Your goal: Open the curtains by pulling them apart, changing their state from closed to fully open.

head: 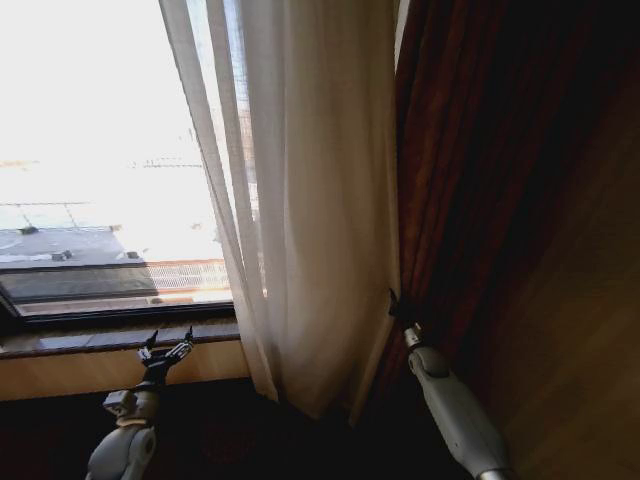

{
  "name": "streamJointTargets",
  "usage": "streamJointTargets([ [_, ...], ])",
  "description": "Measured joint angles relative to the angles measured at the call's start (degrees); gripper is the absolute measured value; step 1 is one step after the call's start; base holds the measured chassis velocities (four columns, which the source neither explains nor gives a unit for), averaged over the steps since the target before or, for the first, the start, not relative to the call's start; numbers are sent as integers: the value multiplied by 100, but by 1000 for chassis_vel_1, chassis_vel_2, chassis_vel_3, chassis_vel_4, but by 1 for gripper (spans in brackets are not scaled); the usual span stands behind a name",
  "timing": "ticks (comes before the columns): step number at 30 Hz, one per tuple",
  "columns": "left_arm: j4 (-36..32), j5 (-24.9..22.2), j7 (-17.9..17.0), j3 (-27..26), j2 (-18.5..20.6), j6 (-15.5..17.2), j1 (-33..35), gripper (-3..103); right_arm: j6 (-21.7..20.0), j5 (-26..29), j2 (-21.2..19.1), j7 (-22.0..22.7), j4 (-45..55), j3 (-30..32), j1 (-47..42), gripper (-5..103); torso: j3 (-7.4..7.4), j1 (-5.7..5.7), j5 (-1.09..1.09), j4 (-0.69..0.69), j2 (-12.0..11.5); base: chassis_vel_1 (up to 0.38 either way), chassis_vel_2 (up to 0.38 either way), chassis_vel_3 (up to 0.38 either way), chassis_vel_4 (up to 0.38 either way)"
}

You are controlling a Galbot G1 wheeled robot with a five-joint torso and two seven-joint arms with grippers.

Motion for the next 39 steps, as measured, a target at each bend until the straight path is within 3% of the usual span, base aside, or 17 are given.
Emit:
streamJointTargets([
  [7,0,0,0,0,0,0,0,100,-51,142,-183,33,296,123,-264,0,0,0,0,-2,0,0,0,0,0],
  [13,0,0,0,0,0,0,0,100,-150,593,-136,-142,1055,-186,-747,0,0,0,0,-1,0,0,0,0,0],
  [18,0,0,0,0,0,0,0,100,-393,706,-59,-4,1954,-545,-1159,21,0,-1,-1,0,0,0,0,0,0],
  [19,0,0,0,0,0,0,0,100,-486,706,-54,59,2131,-578,-1245,21,0,0,-2,0,0,0,0,0,0],
  [21,0,0,0,0,0,0,0,100,-546,706,-54,92,2219,-589,-1286,26,0,-1,-1,0,1,0,0,0,0],
  [24,0,0,0,0,0,0,0,100,-943,617,-88,250,2751,-562,-1606,43,0,0,-1,0,1,0,0,0,0],
  [26,0,0,0,0,0,0,0,100,-1027,583,-109,262,2856,-526,-1688,43,0,0,-1,0,1,0,0,0,0],
  [28,0,0,0,0,0,0,0,100,-1230,511,-162,284,3137,-381,-1957,54,0,-1,-1,-1,1,0,0,0,0],
  [30,0,0,0,0,0,0,0,100,-1262,464,-180,276,3258,-249,-2143,65,0,-1,-1,-1,1,0,0,0,0],
  [32,0,0,0,-1,0,0,0,100,-1262,440,-184,250,3308,-175,-2233,65,-1,-1,-1,-1,1,0,0,0,0],
  [33,0,0,0,0,0,0,0,100,-1255,428,-190,216,3381,-87,-2356,76,-1,-1,-1,-2,1,0,0,0,0],
  [36,0,0,0,0,0,0,0,100,-1240,437,-192,212,3467,-17,-2463,81,-1,-1,0,-1,1,0,0,0,0],
  [39,0,0,0,-1,0,0,0,100,-1191,454,-202,185,3563,64,-2548,96,-1,-1,-1,0,1,0,0,0,0],
])
